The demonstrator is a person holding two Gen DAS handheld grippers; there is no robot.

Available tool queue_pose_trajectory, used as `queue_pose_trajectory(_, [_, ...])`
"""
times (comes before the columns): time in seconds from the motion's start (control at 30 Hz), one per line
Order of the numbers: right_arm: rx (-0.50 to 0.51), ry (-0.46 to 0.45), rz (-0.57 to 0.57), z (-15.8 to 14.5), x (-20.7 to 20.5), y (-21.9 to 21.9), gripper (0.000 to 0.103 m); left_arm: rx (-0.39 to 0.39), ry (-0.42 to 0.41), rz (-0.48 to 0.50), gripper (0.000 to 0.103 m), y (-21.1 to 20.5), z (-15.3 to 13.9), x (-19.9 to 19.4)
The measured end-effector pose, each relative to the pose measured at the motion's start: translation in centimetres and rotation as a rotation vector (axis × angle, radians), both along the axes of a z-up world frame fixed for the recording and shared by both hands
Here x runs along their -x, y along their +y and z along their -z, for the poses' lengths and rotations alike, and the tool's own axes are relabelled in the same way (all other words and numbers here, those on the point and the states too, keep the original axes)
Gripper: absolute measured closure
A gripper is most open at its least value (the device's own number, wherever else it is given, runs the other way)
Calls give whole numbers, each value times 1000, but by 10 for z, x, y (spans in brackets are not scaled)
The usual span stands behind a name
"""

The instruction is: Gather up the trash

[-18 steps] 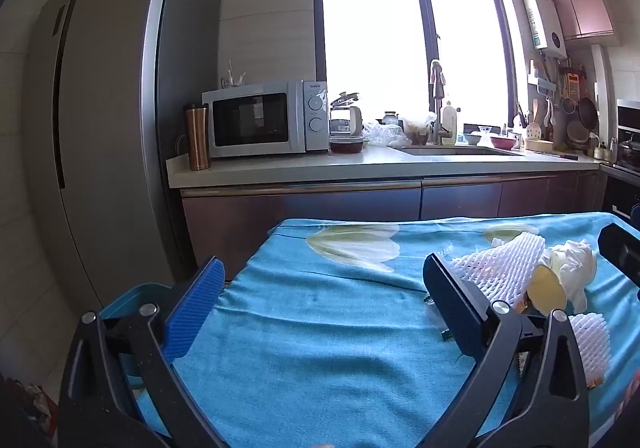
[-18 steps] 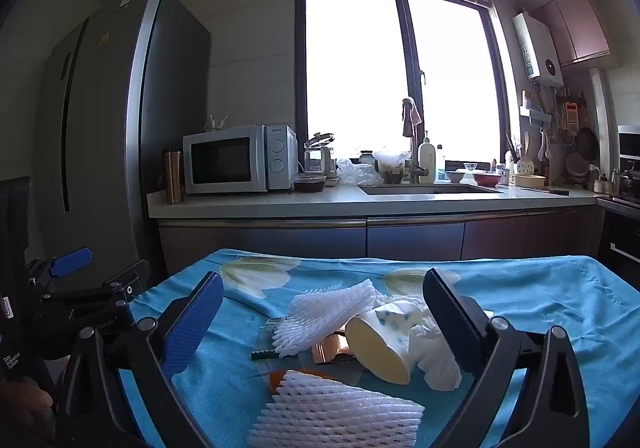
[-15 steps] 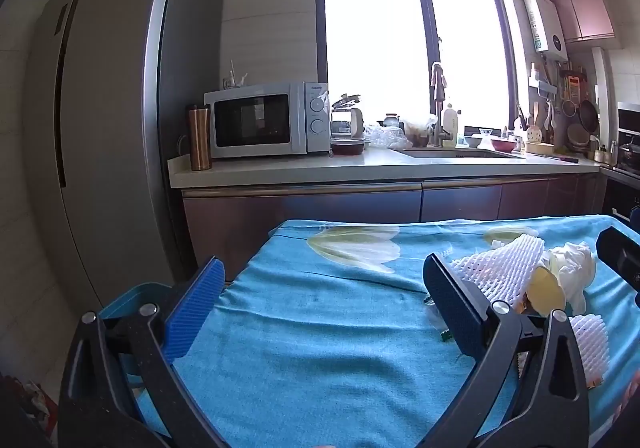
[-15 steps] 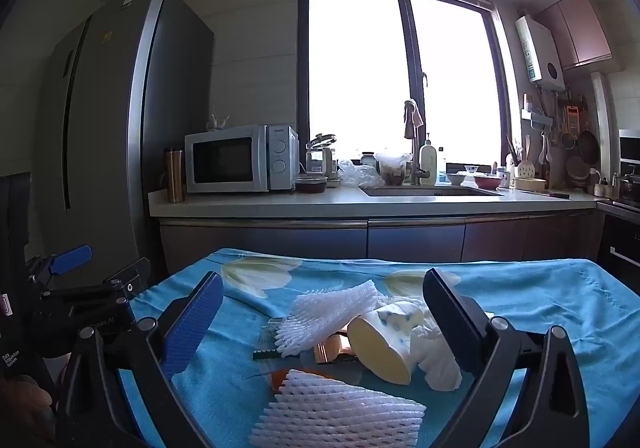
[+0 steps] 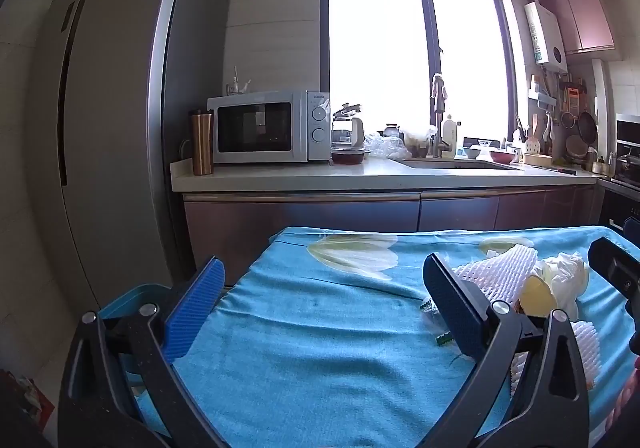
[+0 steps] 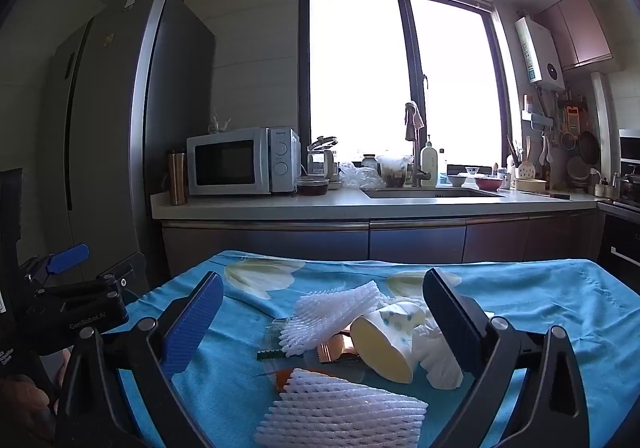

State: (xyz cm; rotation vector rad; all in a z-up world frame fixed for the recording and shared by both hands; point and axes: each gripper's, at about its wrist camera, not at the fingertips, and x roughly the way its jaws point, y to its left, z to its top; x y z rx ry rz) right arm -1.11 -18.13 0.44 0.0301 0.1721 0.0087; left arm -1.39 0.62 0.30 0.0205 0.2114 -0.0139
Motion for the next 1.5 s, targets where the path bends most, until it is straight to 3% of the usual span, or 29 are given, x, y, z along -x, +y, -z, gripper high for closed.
queue_pose_trajectory(1.5, [-17,-8,1,3,-3,-5,6,21,-19,25,5,-2,-1,1])
